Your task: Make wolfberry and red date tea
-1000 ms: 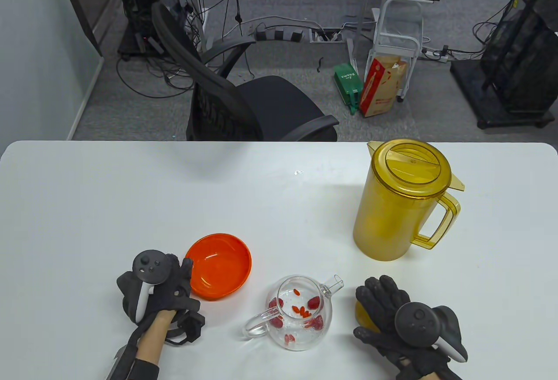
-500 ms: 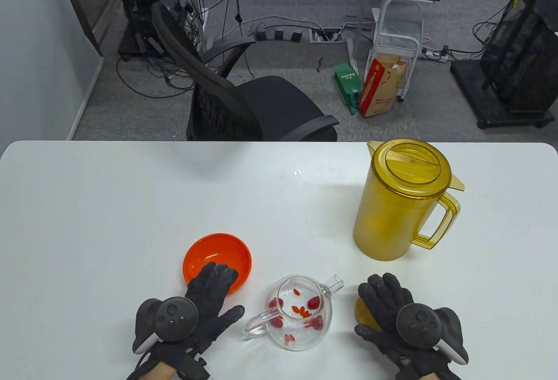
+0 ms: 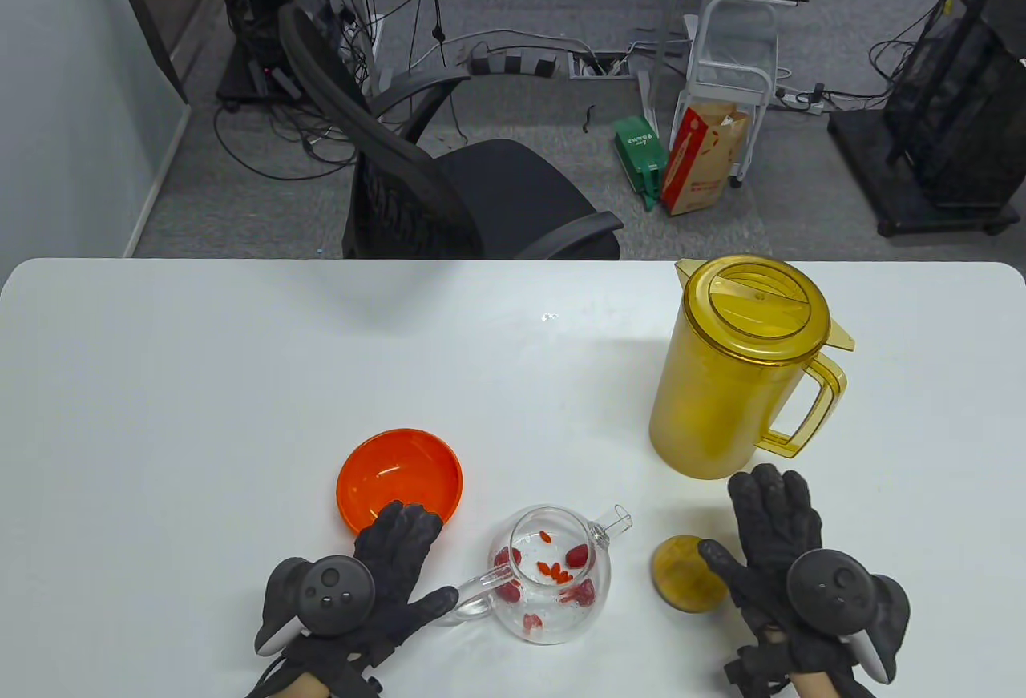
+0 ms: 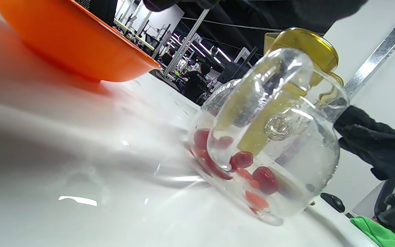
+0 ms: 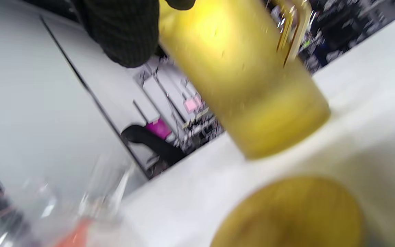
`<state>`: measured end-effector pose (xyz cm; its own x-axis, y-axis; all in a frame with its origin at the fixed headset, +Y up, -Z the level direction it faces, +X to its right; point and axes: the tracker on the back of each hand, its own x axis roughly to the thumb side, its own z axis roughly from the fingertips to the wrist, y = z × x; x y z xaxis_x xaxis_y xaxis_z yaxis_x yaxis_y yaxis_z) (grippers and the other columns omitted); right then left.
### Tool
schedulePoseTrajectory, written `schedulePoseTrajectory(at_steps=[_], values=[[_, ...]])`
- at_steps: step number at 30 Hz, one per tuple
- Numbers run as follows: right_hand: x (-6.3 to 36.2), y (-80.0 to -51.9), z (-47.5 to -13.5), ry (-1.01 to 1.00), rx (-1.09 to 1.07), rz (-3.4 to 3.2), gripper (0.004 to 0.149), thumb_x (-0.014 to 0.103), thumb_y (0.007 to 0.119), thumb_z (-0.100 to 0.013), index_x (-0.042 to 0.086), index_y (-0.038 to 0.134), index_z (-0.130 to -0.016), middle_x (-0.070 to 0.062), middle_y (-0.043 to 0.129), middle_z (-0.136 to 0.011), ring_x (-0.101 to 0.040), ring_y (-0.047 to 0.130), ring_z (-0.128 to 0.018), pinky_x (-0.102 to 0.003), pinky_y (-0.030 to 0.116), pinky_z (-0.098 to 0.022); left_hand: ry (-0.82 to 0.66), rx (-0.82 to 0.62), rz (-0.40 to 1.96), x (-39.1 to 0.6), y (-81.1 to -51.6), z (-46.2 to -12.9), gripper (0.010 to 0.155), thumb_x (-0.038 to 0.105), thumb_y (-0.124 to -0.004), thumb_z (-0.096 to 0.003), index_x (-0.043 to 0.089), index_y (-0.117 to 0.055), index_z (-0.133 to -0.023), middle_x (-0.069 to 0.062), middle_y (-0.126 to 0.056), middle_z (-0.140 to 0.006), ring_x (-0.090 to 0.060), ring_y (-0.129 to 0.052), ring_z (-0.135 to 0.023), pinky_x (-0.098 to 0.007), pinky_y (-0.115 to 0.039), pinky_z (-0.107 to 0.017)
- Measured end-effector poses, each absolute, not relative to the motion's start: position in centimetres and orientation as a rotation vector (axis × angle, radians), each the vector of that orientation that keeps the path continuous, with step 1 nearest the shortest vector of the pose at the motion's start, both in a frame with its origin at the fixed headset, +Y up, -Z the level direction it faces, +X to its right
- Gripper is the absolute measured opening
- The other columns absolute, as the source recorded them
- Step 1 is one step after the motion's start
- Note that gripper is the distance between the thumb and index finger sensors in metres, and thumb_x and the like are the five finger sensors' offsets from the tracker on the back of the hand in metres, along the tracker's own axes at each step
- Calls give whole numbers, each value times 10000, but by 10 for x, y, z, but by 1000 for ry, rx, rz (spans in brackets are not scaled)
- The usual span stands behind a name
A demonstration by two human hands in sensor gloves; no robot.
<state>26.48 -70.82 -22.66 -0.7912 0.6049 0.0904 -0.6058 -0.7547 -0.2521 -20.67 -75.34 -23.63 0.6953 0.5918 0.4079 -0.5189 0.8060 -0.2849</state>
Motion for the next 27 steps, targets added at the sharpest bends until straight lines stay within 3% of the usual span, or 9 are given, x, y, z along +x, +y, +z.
schedulePoseTrajectory(at_steps=[7, 16, 21, 27], values=[[298, -702, -243, -543, -231, 2323, 894, 433, 821, -527, 196, 209, -1133, -105, 194, -1223, -345, 90, -1076, -574, 201, -775, -498, -153, 622, -208, -754, -238, 860, 673, -605, -546, 123, -332, -1147, -243, -354, -1227, -493, -251, -1127, -661, -295, -740], [324, -718, -275, -459, -420, 2095, 952, 466, 815, -520, 200, 122, -1117, -133, 196, -1222, -375, 112, -1078, -586, 223, -774, -467, -167, 618, -210, -757, -240, 840, 656, -609, -555, 123, -341, -1146, -237, -361, -1226, -488, -251, -1127, -658, -305, -740], [331, -733, -291, -453, -472, 1954, 938, 443, 828, -515, 217, 155, -1128, -156, 287, -1221, -404, 224, -1087, -601, 274, -769, -465, -179, 620, -210, -757, -241, 836, 656, -610, -556, 131, -339, -1147, -231, -358, -1229, -484, -249, -1129, -656, -304, -742], [335, -748, -310, -469, -380, 1695, 875, 359, 850, -518, 168, 274, -1148, -190, 399, -1199, -471, 474, -1057, -677, 342, -732, -447, -187, 631, -212, -758, -242, 834, 654, -610, -558, 130, -341, -1148, -231, -360, -1229, -483, -251, -1130, -653, -306, -744]])
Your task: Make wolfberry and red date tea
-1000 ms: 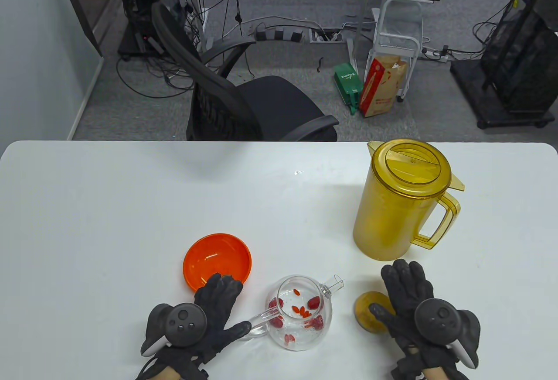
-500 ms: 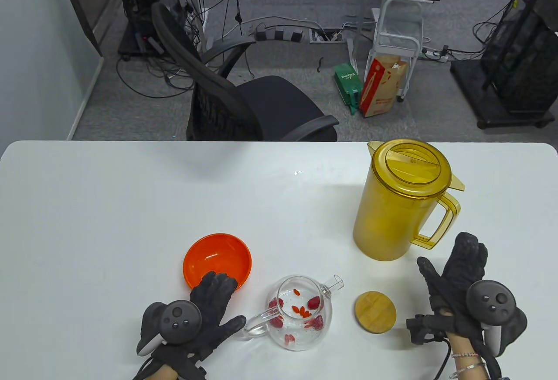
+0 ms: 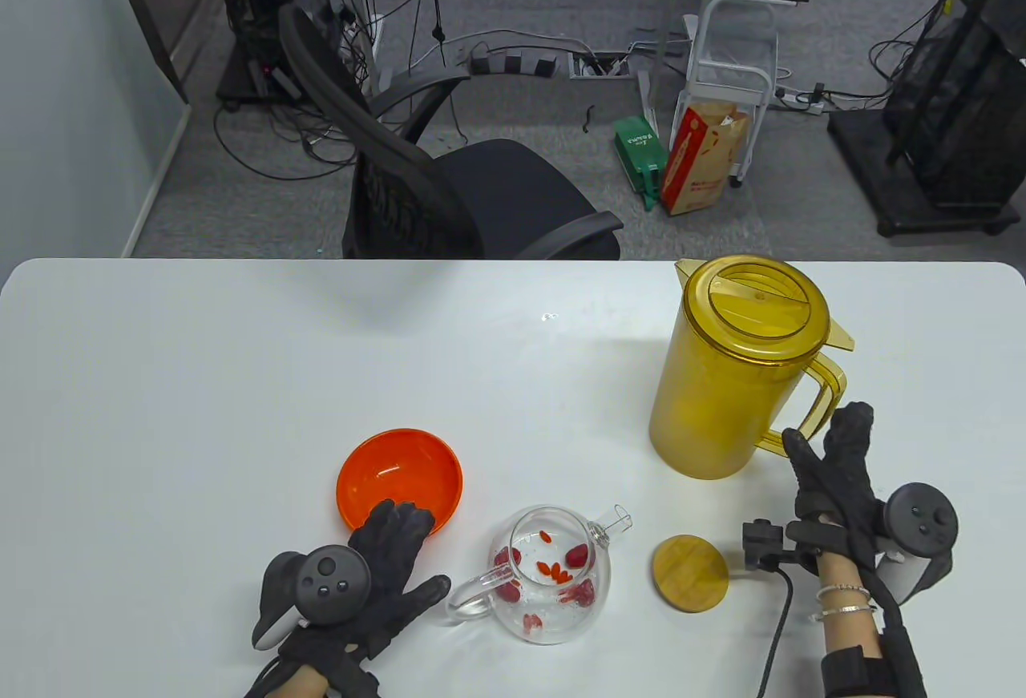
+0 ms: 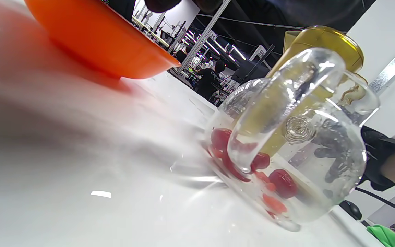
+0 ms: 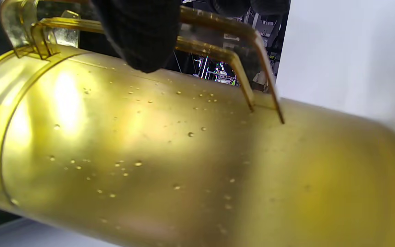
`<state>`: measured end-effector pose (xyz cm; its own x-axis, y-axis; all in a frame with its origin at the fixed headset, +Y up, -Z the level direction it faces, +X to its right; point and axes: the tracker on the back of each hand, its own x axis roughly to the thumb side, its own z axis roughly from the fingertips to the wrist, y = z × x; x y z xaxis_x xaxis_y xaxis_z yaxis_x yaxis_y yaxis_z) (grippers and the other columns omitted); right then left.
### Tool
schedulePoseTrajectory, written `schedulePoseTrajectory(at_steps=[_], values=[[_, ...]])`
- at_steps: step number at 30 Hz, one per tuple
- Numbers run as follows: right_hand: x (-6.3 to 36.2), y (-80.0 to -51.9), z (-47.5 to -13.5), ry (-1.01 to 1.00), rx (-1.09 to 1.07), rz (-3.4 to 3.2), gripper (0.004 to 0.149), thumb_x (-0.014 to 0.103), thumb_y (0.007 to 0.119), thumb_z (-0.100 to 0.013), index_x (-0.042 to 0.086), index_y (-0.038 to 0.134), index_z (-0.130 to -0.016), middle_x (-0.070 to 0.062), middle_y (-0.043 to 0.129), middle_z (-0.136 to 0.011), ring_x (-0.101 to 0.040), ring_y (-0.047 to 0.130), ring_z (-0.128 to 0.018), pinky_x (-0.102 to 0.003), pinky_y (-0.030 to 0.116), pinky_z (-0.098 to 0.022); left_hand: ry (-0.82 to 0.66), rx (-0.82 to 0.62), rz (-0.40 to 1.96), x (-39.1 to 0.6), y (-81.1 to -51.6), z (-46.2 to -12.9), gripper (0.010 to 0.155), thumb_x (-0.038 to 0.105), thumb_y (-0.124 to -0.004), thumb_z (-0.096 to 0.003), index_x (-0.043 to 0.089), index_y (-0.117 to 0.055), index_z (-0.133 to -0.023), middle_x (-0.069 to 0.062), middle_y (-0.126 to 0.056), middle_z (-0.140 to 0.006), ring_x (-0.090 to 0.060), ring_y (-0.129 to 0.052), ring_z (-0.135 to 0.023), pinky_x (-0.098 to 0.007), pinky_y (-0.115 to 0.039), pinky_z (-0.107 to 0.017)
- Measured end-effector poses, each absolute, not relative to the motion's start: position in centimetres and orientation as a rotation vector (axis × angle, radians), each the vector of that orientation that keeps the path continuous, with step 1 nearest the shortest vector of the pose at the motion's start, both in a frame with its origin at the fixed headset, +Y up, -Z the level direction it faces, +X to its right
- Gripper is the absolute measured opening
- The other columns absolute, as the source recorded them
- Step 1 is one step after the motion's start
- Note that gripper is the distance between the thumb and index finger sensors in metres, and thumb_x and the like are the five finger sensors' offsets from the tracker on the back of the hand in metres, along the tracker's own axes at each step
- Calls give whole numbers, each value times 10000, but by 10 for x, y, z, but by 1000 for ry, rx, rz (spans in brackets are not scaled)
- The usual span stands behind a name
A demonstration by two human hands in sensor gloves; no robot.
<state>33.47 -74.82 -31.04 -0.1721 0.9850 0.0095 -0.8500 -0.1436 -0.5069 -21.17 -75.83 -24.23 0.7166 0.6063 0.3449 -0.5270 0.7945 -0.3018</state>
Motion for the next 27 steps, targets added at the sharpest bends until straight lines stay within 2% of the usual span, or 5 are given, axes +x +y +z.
schedulePoseTrajectory(at_steps=[3, 5, 12, 21, 27], values=[[332, -752, -317, -476, -310, 1677, 768, 325, 846, -527, 110, 433, -1139, -223, 576, -1124, -489, 581, -989, -692, 317, -728, -444, -191, 622, -212, -758, -243, 834, 654, -609, -557, 128, -343, -1147, -232, -366, -1227, -484, -254, -1129, -653, -309, -744], [329, -754, -319, -498, -330, 1676, 667, 340, 822, -545, 112, 540, -1106, -198, 686, -1049, -453, 673, -922, -684, 400, -714, -453, -215, 629, -212, -757, -243, 832, 648, -608, -563, 119, -341, -1147, -241, -358, -1226, -491, -244, -1123, -656, -306, -739], [328, -760, -336, -429, -277, 1525, 387, 305, 813, -568, 181, 680, -910, -128, 736, -860, -387, 649, -831, -655, 425, -715, -452, -215, 637, -212, -757, -244, 828, 646, -608, -566, 121, -341, -1148, -240, -359, -1226, -489, -239, -1123, -652, -306, -742], [327, -774, -353, -467, -168, 1293, 303, 295, 801, -583, 166, 691, -834, -139, 693, -715, -327, 630, -721, -585, 432, -722, -425, -191, 637, -217, -755, -245, 823, 639, -612, -567, 118, -348, -1146, -243, -363, -1222, -490, -240, -1120, -652, -311, -741], [336, -765, -351, -514, -120, 1350, 302, 327, 814, -575, 173, 720, -816, -117, 753, -627, -282, 709, -610, -543, 523, -690, -414, -177, 635, -220, -754, -246, 822, 637, -613, -568, 114, -353, -1146, -246, -367, -1222, -493, -245, -1118, -651, -314, -741]])
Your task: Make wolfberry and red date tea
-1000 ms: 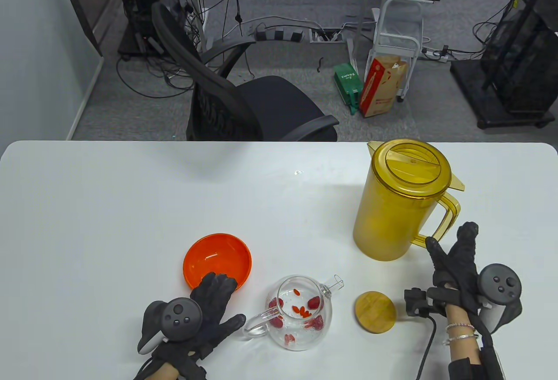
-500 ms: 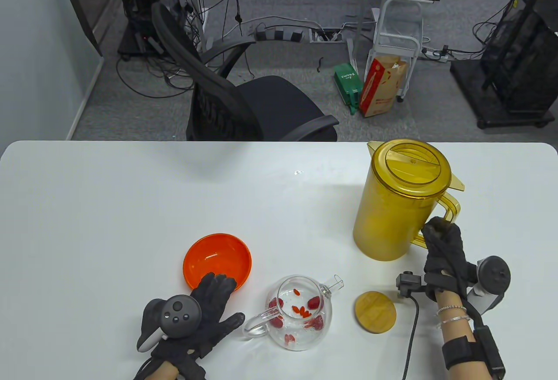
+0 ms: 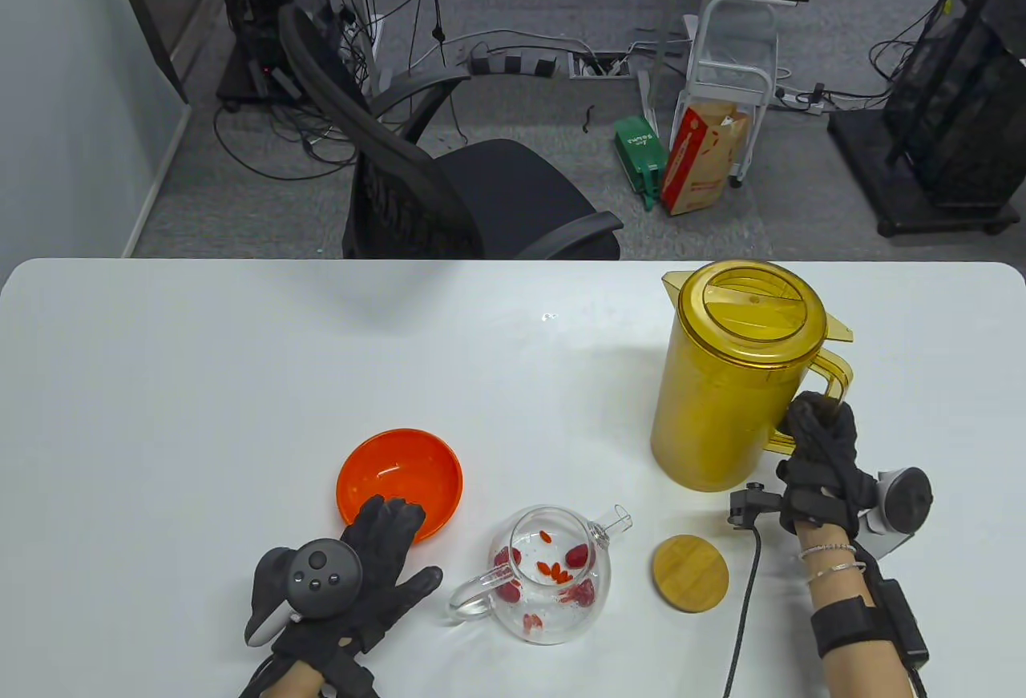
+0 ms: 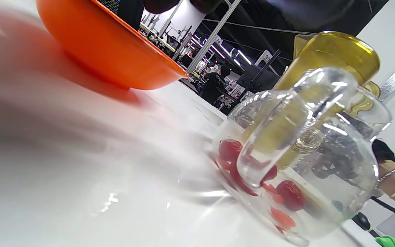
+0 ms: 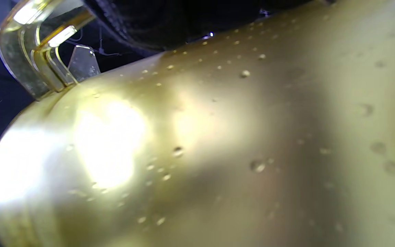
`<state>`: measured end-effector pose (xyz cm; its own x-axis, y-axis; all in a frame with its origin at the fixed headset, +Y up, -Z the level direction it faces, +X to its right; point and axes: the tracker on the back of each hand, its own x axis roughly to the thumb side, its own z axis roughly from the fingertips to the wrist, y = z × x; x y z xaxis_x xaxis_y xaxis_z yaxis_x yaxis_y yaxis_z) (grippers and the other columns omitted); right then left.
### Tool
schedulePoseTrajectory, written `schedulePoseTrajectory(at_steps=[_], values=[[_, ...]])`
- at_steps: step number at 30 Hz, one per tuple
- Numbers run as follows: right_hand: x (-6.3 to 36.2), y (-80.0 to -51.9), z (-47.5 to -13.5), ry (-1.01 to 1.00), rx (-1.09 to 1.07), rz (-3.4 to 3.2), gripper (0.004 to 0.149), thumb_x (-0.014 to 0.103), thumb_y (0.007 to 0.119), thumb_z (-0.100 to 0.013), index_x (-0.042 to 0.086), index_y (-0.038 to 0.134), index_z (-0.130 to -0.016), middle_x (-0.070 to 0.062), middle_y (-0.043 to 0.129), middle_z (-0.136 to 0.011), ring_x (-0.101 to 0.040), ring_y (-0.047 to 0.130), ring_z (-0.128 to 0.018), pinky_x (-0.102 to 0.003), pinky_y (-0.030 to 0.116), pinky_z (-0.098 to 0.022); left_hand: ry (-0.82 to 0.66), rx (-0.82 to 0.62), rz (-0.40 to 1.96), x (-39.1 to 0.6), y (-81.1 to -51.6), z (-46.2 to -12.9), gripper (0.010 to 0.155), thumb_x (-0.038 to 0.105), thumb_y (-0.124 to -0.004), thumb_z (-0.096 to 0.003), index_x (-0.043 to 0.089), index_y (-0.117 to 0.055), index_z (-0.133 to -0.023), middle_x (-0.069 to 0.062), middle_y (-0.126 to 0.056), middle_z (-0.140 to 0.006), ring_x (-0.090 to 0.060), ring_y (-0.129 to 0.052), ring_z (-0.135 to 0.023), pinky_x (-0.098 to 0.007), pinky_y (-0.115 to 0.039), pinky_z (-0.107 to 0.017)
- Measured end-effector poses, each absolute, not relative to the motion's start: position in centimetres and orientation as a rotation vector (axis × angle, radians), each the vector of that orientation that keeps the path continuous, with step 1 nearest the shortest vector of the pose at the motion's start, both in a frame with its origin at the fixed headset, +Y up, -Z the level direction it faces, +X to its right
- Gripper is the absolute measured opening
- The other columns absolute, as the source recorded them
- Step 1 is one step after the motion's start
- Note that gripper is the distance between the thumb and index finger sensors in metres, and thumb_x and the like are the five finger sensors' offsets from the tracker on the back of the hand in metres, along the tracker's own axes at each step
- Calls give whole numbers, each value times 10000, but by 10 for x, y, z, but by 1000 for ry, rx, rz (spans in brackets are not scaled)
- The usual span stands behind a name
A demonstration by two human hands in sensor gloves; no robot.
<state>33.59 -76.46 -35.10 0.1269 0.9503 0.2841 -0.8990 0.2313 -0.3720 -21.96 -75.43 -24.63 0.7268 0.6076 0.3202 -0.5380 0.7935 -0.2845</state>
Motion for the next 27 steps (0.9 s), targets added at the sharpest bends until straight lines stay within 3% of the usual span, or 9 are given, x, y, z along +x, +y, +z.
schedulePoseTrajectory(at_steps=[8, 18, 27], values=[[336, -718, -343, -492, 11, 1446, 305, 335, 840, -554, 160, 765, -791, -108, 805, -548, -261, 761, -516, -523, 608, -633, -409, -189, 639, -220, -755, -246, 820, 634, -614, -571, 111, -351, -1145, -250, -368, -1219, -495, -243, -1116, -651, -316, -739], [306, -625, -314, -392, 207, 1752, 306, 324, 864, -525, 137, 804, -760, -118, 827, -507, -268, 779, -475, -534, 637, -594, -404, -169, 636, -223, -753, -246, 818, 626, -618, -572, 102, -354, -1141, -257, -373, -1213, -502, -246, -1108, -653, -321, -734], [271, -588, -293, -237, 303, 1997, 306, 313, 869, -523, 122, 813, -756, -129, 835, -500, -280, 784, -468, -549, 643, -582, -396, -171, 662, -227, -753, -247, 814, 623, -620, -573, 98, -363, -1140, -261, -375, -1211, -503, -246, -1105, -649, -321, -735]])
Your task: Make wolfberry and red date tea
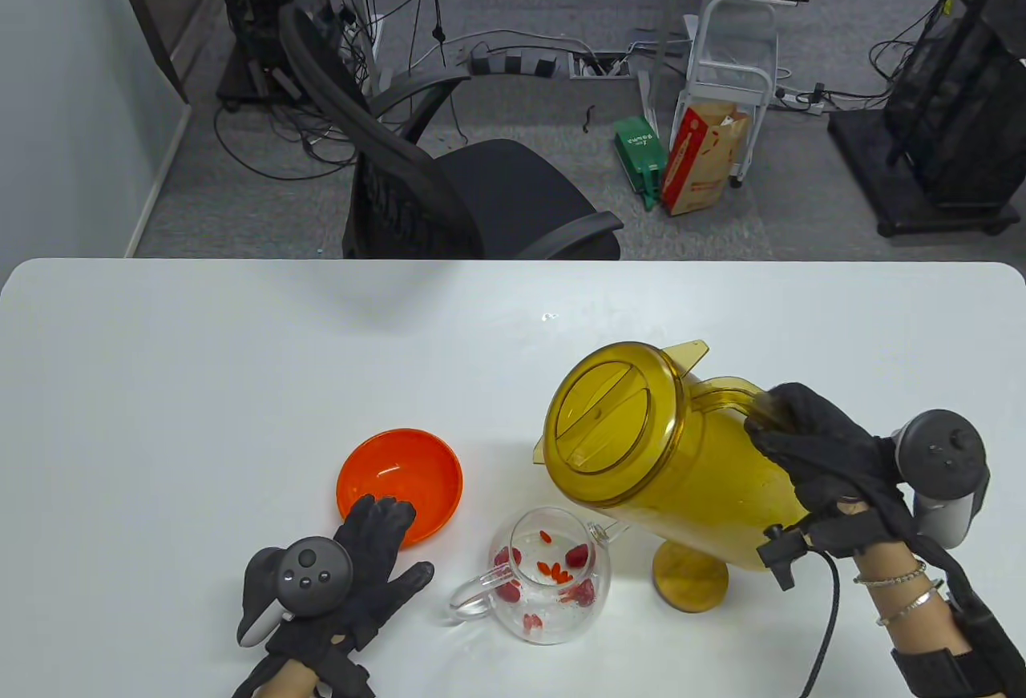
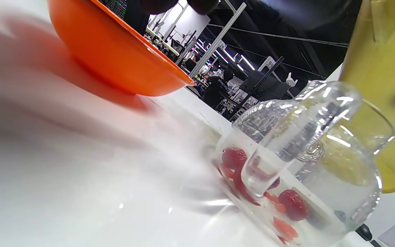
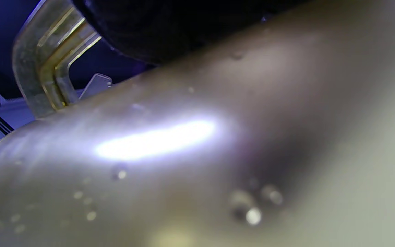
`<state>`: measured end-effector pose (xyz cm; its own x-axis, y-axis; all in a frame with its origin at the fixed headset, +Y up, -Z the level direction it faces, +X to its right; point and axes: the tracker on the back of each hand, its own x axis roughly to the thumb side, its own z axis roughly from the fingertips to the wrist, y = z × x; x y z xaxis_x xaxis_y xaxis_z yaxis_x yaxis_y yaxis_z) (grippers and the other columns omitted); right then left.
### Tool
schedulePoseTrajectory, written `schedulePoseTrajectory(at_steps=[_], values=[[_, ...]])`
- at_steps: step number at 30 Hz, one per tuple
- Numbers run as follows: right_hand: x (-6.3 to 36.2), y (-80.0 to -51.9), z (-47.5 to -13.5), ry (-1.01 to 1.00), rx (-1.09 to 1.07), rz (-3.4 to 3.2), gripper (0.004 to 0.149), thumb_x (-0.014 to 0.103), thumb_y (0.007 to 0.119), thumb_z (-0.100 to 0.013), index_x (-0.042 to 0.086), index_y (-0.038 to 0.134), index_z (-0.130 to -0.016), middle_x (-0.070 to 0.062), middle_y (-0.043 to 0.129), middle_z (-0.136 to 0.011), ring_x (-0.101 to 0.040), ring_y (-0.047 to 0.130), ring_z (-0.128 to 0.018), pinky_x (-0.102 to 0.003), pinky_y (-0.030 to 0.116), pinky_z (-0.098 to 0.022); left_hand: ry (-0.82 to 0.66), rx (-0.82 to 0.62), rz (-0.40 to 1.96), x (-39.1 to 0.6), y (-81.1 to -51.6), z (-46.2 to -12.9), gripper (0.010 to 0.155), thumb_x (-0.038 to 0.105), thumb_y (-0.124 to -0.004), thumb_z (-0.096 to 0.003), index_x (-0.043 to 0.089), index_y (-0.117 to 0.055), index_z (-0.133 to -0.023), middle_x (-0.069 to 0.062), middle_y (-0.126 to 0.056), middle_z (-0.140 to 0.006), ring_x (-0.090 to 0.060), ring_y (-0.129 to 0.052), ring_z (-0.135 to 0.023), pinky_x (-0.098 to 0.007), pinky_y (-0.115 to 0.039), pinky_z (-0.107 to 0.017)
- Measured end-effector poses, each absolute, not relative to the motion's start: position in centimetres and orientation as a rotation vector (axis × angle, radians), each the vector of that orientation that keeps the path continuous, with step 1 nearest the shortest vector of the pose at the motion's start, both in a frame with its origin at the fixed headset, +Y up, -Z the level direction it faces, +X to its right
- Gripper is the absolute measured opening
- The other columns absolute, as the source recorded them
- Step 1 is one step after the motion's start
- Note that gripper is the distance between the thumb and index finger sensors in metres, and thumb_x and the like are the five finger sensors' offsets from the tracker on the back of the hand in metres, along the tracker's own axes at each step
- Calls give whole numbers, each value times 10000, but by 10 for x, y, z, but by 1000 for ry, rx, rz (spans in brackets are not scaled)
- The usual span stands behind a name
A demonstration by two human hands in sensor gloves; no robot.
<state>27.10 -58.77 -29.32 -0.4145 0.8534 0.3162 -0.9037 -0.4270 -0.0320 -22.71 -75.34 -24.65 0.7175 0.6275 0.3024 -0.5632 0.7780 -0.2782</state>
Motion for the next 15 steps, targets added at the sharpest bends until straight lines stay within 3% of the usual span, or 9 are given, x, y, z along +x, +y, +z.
schedulePoseTrajectory(at_steps=[15], values=[[235, -557, -272, -140, 404, 2353, 304, 288, 888, -501, 98, 843, -734, -147, 862, -455, -299, 803, -434, -566, 664, -554, -432, -187, 629, -221, -756, -244, 814, 622, -619, -574, 98, -361, -1141, -258, -371, -1212, -500, -235, -1105, -647, -317, -737]])
